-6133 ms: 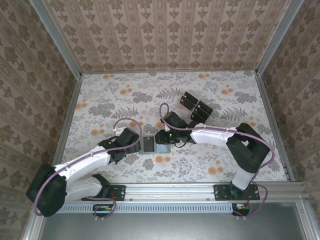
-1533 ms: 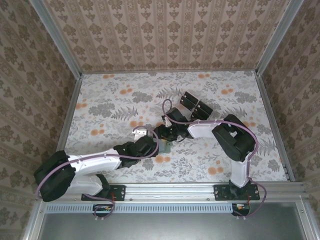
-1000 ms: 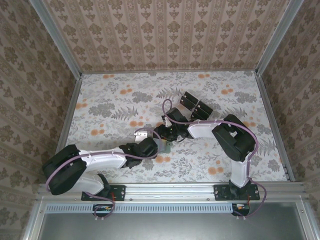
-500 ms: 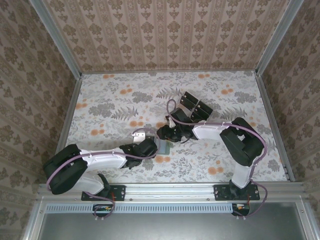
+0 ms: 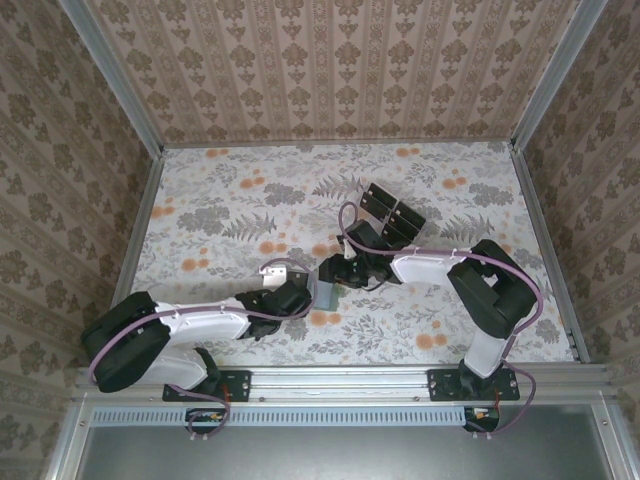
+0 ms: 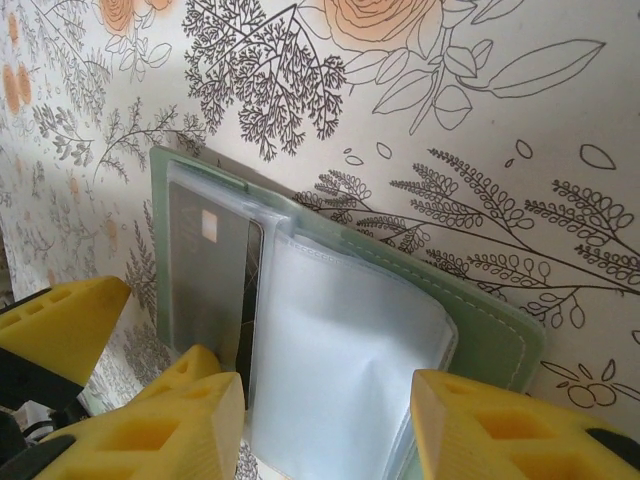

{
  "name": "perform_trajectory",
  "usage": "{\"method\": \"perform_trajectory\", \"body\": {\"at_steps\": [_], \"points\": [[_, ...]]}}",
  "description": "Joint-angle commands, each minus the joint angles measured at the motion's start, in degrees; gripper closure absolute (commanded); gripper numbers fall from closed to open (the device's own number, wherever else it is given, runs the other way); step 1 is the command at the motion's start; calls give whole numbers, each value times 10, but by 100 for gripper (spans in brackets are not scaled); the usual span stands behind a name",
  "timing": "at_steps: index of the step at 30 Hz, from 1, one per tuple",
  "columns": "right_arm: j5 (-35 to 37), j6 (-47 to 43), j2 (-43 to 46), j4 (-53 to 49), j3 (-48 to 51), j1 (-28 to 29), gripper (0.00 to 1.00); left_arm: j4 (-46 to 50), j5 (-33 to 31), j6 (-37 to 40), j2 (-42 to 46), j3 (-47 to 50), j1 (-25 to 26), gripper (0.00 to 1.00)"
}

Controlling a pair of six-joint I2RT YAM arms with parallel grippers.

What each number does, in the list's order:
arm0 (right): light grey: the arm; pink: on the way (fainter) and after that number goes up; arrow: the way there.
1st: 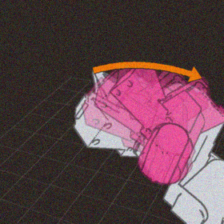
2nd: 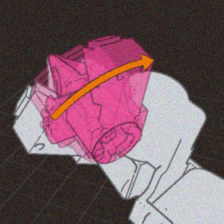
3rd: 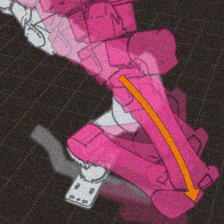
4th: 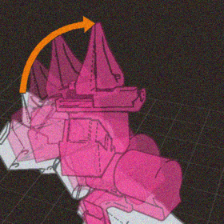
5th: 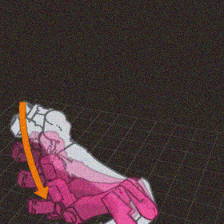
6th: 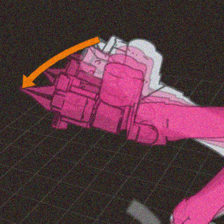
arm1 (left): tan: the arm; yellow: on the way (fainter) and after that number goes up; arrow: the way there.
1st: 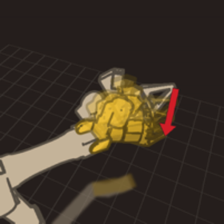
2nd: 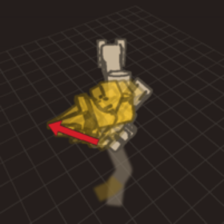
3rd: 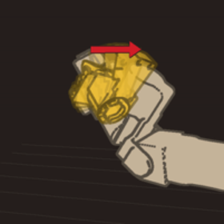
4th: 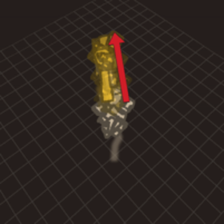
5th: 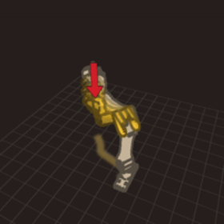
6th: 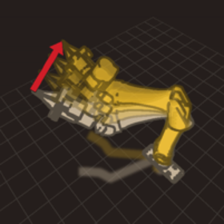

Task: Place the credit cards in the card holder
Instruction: Flip over the card slot in the card holder.

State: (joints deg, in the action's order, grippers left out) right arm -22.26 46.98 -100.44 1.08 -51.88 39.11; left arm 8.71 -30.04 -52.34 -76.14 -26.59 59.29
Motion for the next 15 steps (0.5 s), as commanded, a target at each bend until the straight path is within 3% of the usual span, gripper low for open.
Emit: {"method": "perform_trajectory", "body": {"at_steps": [1, 15], "points": [[15, 13, 19, 0, 10, 10, 52, 13, -13, -10, 8, 10, 5, 0], [3, 21, -23, 26, 2, 13, 52, 10, -14, 2, 17, 9, 5, 0]]}}
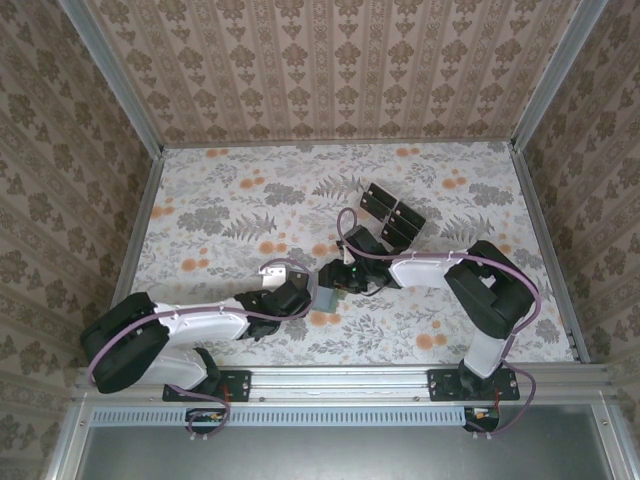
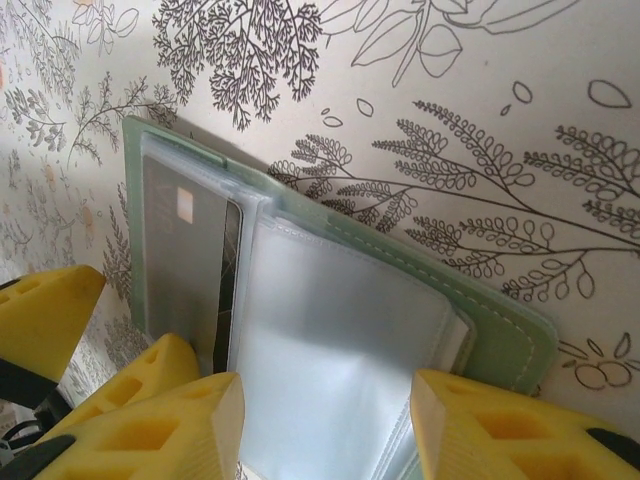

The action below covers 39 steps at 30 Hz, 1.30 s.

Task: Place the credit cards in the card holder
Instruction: Flip over the card slot in the card holder.

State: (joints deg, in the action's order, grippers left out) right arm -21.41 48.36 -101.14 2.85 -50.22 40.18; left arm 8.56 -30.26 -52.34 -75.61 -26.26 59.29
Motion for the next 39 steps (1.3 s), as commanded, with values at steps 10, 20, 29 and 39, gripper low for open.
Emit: {"method": "perform_trajectory", "body": {"at_steps": [10, 20, 29, 39], "points": [[-34, 12, -48, 21, -49, 3, 52, -5, -10, 25, 44, 7, 6, 0], [-44, 23, -62, 33, -61, 7, 52, -28, -2, 38, 38, 8, 7, 0], [-31, 15, -30, 18, -53, 4, 52, -15, -15, 12, -8, 0, 6, 0], [6, 2, 37, -14, -17, 0, 52, 8, -24, -38, -30, 4, 7, 0]]}}
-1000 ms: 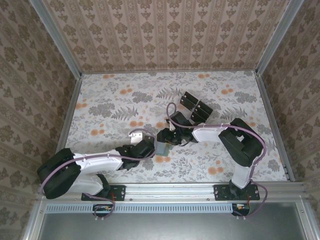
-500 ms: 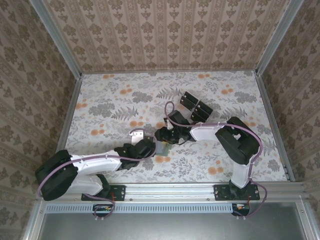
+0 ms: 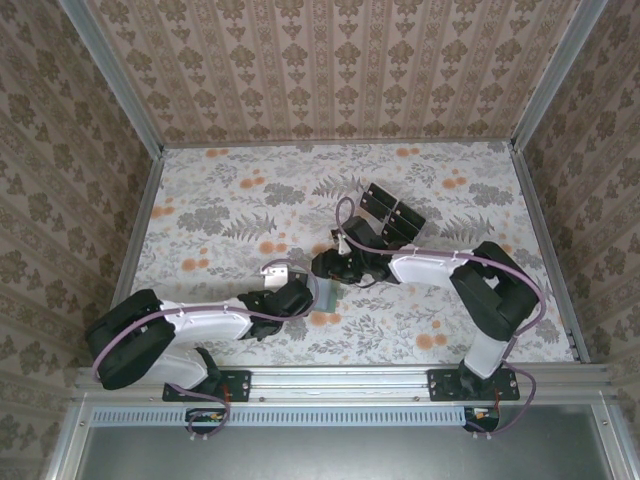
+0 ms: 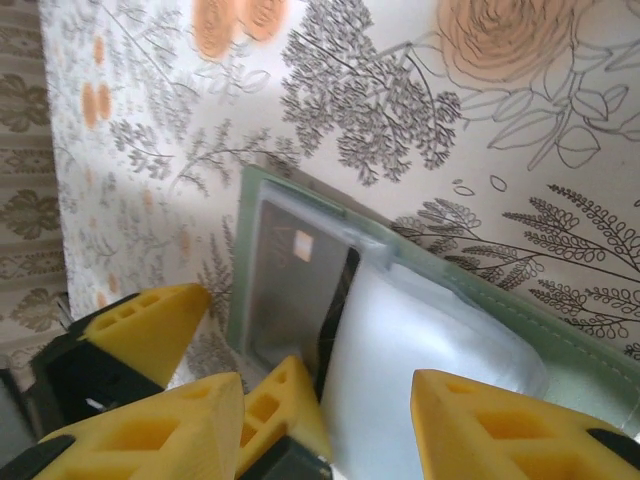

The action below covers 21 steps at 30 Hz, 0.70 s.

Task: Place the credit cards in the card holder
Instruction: Flip over the card slot in the card holder.

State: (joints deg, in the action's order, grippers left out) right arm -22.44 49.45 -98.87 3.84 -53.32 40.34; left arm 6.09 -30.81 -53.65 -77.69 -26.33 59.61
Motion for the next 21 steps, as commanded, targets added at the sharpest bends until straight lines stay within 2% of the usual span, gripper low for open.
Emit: {"method": "perform_trajectory", "body": {"at_steps": [1, 21], "points": [[16, -8, 14, -23, 17, -2, 52, 32, -19, -28, -8, 5, 3, 0], [12, 16, -38, 1, 30, 16, 52, 40, -26, -37, -4, 9, 3, 0]]}}
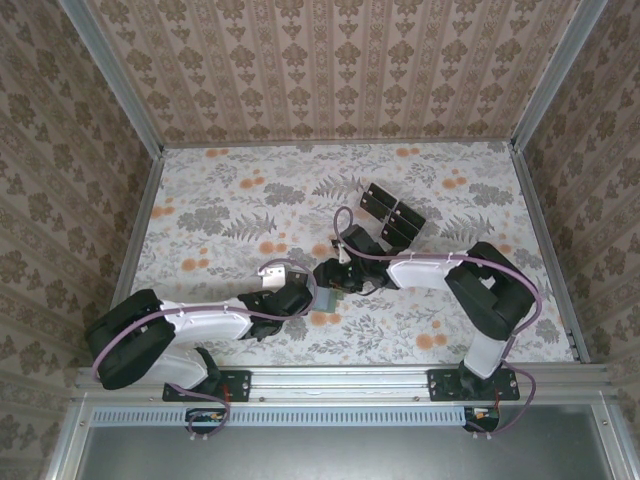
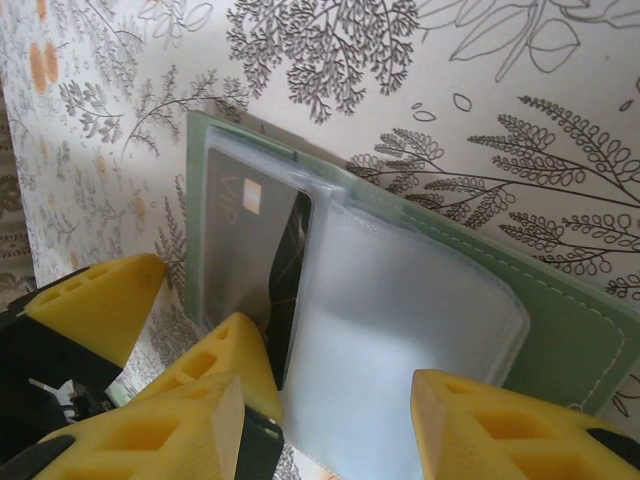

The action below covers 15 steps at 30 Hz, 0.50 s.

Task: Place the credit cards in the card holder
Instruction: Flip over the card slot in the card holder.

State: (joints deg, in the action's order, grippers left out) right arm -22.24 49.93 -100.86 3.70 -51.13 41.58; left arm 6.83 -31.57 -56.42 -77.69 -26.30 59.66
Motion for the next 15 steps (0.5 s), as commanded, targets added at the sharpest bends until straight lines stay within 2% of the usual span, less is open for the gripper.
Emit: {"method": "perform_trajectory", "body": {"at_steps": [1, 7, 15], "points": [[9, 12, -24, 4, 5, 3, 52, 32, -18, -9, -3, 9, 3, 0], [-13, 20, -62, 25, -27, 9, 52, 28, -19, 6, 6, 7, 7, 0], [-19, 20, -80, 20, -62, 15, 52, 48, -45, 35, 66, 10, 15, 0]]}}
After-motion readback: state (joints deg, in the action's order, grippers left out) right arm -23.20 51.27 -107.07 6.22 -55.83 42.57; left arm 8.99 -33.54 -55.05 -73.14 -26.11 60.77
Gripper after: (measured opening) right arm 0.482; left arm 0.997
